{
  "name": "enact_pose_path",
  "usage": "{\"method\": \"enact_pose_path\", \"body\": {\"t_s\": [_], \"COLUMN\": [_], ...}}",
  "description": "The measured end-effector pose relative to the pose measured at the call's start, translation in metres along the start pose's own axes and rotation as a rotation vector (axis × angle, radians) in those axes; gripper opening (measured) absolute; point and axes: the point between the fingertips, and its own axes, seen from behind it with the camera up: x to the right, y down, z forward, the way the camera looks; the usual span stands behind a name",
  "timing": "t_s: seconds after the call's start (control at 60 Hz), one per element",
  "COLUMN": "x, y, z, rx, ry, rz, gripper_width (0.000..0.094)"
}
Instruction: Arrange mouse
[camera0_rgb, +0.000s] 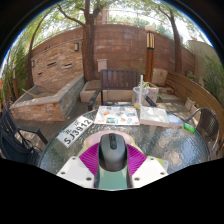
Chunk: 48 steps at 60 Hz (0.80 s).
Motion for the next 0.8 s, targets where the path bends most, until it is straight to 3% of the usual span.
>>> {"method": "enact_pose_path", "body": {"t_s": [0.117,0.233,0.267,0.333,0.35,0.383,0.6,0.8], "x": [0.0,0.006,0.005,0.001,0.0,0.0,-0.006,-0.006], "y": [0.055,0.064,0.064,0.055,0.053,0.044,0.019,0.025], "z": [0.051,0.055,0.049,0.031,0.026,0.014,-0.101,-0.203], "rx": [-0.132,-0.156,-0.148,-0.133,-0.131,-0.136,-0.102,-0.071], "ry": [-0.001,0.007,0.007,-0.003,-0.006,-0.003,0.018,0.056], "rz": [0.006,-0.022,-0.031,-0.046,-0.048,-0.047,-0.058,-0.065], "gripper_width": [0.0422,0.0543,0.0614,0.0855,0.0869,0.0839,0.0867,0.0858]}}
